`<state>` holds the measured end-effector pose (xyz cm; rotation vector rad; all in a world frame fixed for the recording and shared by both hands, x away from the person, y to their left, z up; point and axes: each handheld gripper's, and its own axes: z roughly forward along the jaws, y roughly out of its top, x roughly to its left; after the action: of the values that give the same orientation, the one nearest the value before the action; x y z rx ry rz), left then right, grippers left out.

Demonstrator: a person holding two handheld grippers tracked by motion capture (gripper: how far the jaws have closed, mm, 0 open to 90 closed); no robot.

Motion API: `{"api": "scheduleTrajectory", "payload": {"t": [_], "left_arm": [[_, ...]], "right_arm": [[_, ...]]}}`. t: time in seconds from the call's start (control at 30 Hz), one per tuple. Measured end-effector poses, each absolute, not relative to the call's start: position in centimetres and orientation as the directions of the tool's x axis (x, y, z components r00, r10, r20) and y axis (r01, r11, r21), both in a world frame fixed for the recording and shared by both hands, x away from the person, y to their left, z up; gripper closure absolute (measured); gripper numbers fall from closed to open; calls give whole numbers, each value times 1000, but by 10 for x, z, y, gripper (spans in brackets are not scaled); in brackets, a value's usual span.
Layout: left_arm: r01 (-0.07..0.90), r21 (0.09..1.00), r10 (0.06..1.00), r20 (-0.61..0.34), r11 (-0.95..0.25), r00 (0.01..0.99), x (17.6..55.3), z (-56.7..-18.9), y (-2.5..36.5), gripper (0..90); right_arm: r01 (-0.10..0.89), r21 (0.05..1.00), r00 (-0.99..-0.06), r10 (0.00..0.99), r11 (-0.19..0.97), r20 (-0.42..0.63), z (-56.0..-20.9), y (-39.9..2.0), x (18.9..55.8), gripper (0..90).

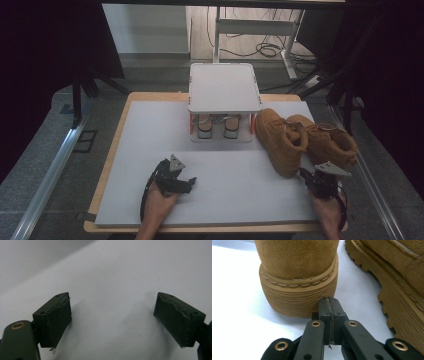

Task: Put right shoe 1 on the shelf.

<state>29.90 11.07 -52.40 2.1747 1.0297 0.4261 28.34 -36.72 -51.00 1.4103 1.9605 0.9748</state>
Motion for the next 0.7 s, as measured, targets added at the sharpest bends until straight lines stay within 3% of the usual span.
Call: {"api": "scheduleTrajectory", "payload": {"t": [0.6, 0.7], "left_arm": [[550, 702, 774, 4, -453, 633, 299, -524, 111, 143], [549, 702, 774, 6, -454, 633, 299, -524, 111, 143]], "right_arm": [[558, 797, -367, 930, 230, -11, -510, -351, 280, 894], [556, 797, -358, 933, 235, -25, -509, -352, 280, 806]]}}
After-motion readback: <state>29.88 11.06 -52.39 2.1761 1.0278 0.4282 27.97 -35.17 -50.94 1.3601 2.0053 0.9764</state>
